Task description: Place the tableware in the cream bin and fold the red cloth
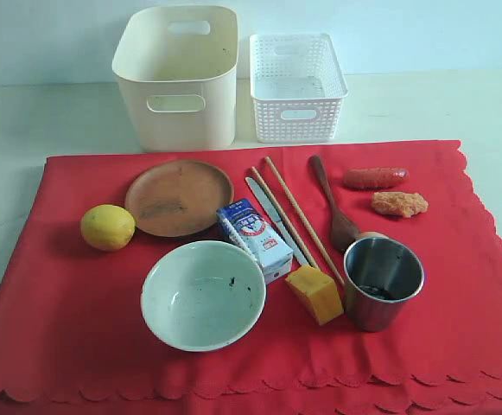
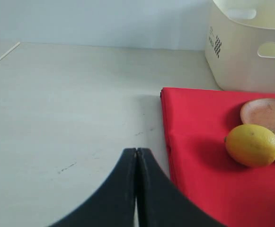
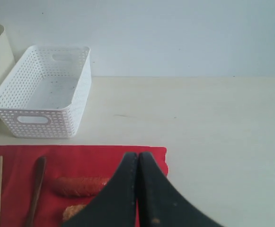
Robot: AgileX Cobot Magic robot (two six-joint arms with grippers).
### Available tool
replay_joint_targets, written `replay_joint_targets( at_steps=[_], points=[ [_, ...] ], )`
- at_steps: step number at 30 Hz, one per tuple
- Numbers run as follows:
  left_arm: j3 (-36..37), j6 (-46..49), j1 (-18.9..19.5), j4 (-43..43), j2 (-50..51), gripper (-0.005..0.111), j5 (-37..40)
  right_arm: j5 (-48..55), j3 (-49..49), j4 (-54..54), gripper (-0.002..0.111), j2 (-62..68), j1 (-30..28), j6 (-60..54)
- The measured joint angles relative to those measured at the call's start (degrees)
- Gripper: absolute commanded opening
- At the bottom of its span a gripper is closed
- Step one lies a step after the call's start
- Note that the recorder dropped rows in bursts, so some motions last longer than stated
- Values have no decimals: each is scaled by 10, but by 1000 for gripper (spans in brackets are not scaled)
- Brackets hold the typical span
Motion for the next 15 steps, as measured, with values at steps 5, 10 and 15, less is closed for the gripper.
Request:
replay_joint_targets(
  at_steps=[5,10,15],
  points=[
    [0,0,0,0,0,0,0,-8,-29,0,0,27,0,0],
    [0,0,0,0,0,0,0,-10,-34,0,0,29,0,0],
    [0,0,0,0,0,0,0,-10,-34,0,0,29,0,0]
  ],
)
